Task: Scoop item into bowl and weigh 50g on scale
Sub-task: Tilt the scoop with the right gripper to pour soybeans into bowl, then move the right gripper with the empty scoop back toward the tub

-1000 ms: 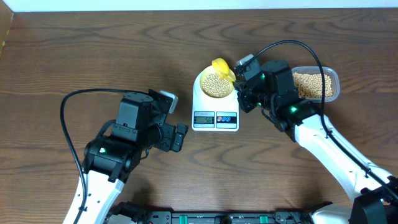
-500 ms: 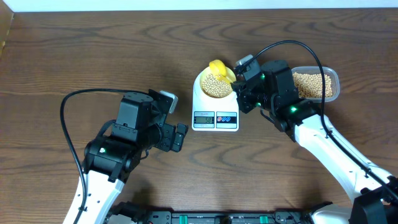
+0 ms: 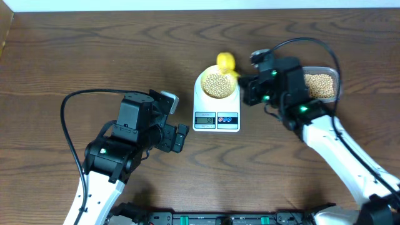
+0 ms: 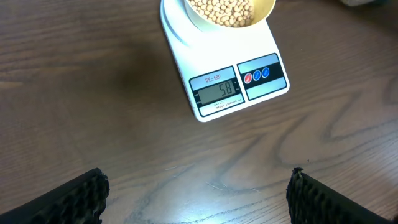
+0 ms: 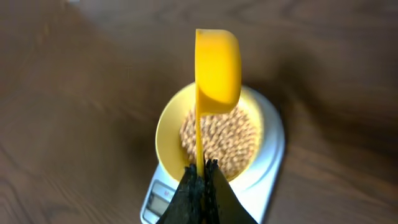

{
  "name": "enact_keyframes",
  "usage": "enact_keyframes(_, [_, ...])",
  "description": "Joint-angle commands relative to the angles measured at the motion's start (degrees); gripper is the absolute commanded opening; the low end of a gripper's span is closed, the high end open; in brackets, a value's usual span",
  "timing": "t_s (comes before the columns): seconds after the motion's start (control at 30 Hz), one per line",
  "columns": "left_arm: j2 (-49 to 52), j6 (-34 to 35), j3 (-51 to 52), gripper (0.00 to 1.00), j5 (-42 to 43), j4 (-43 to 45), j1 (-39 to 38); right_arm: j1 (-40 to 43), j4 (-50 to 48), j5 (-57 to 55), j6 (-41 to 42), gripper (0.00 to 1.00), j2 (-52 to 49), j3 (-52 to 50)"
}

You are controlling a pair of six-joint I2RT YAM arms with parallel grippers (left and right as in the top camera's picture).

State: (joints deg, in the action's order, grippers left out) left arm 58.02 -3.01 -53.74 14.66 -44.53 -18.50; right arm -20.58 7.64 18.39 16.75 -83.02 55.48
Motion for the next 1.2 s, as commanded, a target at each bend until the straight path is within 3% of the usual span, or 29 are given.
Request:
enact_keyframes(0.0, [0.0,-0.1,0.3,0.94,-0.6,0.1,-0.2,3.9,1.0,2.5,3.9,0.01,5.3,0.0])
enact_keyframes(0.27, [0.0,-0.1,0.3,0.94,-0.6,0.1,-0.2,13.6,8.8,10.3,7.0,0.01,10.9,0.0])
enact_keyframes(0.4, [0.0,-0.1,0.3,0.93,-0.6,0.1,-0.2,19.2,13.8,8.9,6.4,0.01,13.2,0.0])
enact_keyframes(0.67, [0.0,-0.1,0.3,0.94,-0.6,0.1,-0.2,29.6,21.0,2.1,-14.4,0.01,16.4,0.0])
enact_keyframes(0.83, [0.0,-0.1,0.3,0.94,-0.6,0.1,-0.2,31.0,22.0,-7.0,-22.0,0.01,16.6,0.0])
enact_keyframes(1.17, [0.0,-0.1,0.3,0.93,-0.6,0.1,-0.2,31.0,26.3,-9.0,-32.7,0.01,13.7,-0.1])
